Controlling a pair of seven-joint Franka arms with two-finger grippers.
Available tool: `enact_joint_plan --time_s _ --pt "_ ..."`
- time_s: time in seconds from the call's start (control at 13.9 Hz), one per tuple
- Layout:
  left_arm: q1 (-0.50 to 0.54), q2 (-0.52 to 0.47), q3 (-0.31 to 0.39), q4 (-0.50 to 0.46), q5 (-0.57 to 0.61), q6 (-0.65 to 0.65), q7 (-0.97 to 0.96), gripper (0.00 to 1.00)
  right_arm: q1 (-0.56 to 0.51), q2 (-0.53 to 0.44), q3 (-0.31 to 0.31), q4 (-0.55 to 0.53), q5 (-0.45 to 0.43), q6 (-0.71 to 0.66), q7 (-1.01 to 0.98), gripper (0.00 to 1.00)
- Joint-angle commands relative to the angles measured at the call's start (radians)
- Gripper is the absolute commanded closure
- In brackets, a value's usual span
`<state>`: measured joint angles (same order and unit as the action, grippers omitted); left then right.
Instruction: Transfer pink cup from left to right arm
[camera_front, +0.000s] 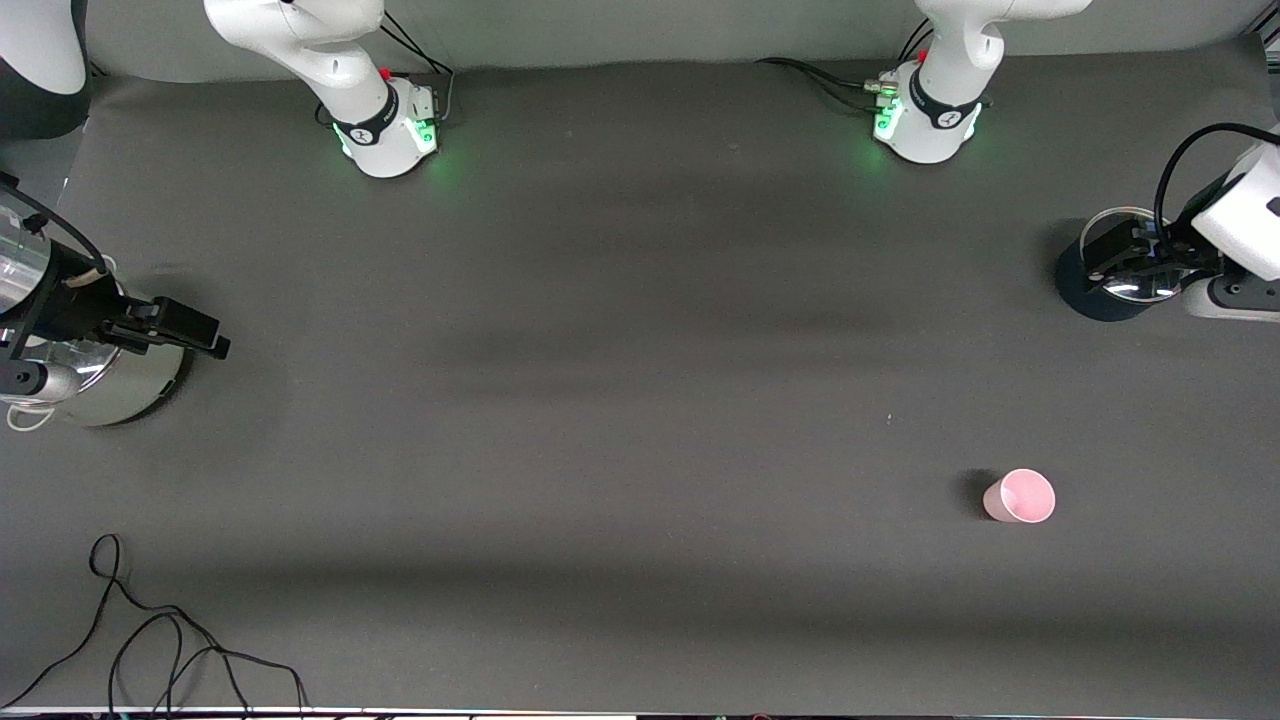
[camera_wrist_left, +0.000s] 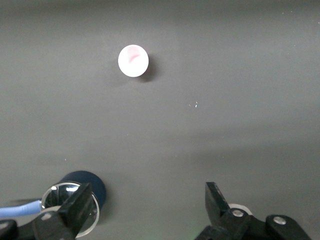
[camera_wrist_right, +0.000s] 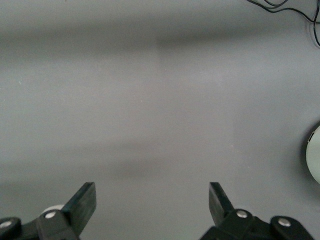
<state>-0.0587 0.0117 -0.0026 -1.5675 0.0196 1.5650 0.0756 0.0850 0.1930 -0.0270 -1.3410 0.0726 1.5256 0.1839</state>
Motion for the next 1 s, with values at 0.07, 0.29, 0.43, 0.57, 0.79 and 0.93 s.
enact_joint_plan --time_s 0.07,0.29,0.43,0.57,0.79,0.93 --pt "0.037 0.034 0.01 0.064 -0.004 0.004 0.25 0.0 0.007 -0.006 -0.001 -0.004 -0.01 0.001 0.003 0.0" --pt "0.104 0.082 0.01 0.116 -0.061 0.009 0.48 0.0 0.005 -0.006 -0.001 -0.004 -0.01 0.001 0.003 0.0" --pt "0.184 0.12 0.01 0.139 -0.156 0.012 0.635 0.0 0.005 -0.006 -0.001 -0.004 -0.01 0.001 0.003 0.0" --pt "0.265 0.161 0.01 0.141 -0.266 0.012 0.836 0.0 0.007 -0.006 -0.001 -0.004 -0.01 0.001 0.003 0.0" --pt "0.39 0.26 0.009 0.142 -0.429 0.016 1.106 0.0 0.007 -0.01 -0.001 -0.007 -0.01 -0.007 0.005 0.0" --pt "0.448 0.327 0.009 0.142 -0.501 0.061 1.277 0.0 0.005 -0.012 -0.001 -0.013 -0.011 -0.01 0.005 0.0"
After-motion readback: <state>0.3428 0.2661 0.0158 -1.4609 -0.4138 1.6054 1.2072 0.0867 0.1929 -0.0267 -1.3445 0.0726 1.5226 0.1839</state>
